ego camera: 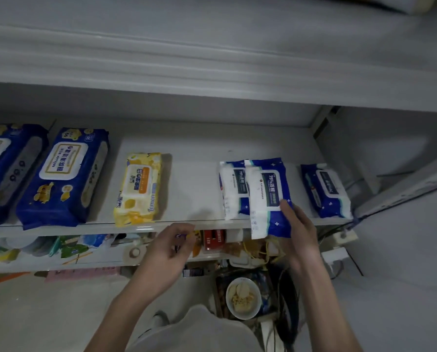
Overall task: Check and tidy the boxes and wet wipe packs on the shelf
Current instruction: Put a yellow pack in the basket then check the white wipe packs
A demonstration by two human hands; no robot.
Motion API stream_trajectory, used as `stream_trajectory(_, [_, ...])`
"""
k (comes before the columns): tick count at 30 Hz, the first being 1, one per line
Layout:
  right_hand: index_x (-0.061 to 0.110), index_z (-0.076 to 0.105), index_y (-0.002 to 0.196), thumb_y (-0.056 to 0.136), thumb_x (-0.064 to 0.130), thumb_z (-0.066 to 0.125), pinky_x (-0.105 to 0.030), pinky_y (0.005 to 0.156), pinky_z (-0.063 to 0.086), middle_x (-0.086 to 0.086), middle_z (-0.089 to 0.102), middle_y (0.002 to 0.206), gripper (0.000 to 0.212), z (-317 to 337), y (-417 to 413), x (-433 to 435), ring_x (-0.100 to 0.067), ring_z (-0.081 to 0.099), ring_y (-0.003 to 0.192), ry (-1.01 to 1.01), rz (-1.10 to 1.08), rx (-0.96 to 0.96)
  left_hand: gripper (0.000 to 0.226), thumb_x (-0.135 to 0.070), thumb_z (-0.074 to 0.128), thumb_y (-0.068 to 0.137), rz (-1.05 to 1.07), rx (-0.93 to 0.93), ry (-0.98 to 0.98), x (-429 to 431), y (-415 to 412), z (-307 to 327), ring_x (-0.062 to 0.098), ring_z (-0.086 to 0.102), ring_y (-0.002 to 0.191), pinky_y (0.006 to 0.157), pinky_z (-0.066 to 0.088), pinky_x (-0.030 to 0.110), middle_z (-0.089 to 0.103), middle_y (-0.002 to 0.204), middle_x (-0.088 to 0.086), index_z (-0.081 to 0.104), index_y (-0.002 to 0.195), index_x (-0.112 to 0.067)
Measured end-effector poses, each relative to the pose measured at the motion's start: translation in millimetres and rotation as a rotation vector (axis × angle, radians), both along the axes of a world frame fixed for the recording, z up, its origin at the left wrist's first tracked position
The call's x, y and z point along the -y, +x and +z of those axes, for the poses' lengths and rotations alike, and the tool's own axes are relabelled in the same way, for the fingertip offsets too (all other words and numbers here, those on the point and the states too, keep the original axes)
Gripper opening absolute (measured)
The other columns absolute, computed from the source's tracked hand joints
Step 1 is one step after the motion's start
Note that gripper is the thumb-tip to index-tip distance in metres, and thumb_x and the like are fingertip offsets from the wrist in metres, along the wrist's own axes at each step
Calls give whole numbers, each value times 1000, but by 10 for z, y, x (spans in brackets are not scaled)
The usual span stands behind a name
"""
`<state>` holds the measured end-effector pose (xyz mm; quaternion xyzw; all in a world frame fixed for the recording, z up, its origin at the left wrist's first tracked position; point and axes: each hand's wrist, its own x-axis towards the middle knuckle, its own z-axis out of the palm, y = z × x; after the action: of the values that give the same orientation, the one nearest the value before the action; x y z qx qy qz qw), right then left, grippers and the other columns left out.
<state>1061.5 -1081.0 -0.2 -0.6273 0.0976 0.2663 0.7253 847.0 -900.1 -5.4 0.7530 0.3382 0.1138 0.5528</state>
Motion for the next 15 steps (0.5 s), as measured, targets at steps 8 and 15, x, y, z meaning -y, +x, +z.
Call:
stream_trajectory(8, [18,68,127,99,27,69,-36,85,61,-2,78,119,29,-293,576,140,-18,76,107,-15,-23,135,15,-27,58,99,0,-71,10,96,187,-84,3,65,99,80,51,25,69,109,-15,63,110,-36])
stream_trajectory(15, [27,68,107,98,31,70,-46,102,56,-5,74,120,10,-522,870,125,-23,71,111,-131,-11,102,14,-25,58,100,14,-96,23,198,312,-96,6,65,100,85,55,33,69,110,-11,63,110,-34])
